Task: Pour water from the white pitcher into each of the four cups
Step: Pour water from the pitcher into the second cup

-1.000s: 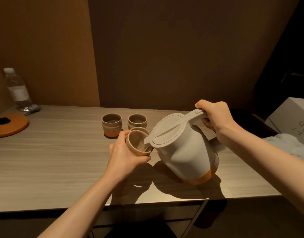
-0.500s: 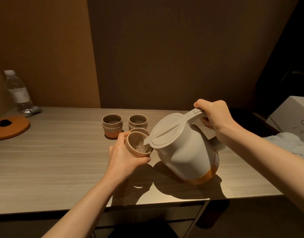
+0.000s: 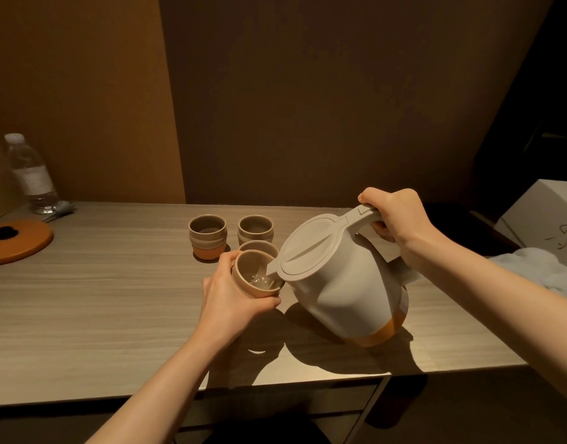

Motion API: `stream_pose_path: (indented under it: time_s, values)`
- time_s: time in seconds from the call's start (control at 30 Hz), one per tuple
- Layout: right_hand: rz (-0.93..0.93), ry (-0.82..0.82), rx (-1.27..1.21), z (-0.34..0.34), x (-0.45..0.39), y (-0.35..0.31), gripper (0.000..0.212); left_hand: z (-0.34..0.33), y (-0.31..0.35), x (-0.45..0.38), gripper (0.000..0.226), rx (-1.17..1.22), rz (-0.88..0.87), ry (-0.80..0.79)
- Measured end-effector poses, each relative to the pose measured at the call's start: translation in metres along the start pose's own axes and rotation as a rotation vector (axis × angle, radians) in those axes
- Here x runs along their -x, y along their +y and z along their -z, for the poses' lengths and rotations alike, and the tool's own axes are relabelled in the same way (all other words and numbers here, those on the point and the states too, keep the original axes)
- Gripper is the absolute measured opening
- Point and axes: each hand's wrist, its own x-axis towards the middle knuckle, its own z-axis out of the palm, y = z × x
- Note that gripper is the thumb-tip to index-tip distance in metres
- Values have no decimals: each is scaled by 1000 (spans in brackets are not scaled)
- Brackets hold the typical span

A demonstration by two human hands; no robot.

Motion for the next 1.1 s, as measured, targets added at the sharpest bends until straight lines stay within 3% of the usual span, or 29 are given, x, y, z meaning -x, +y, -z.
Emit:
stream_pose_path:
  time_s: [1.1]
  values:
    - [3, -20, 59, 1, -2, 8, 28, -5, -2, 0, 97, 28, 29, -25]
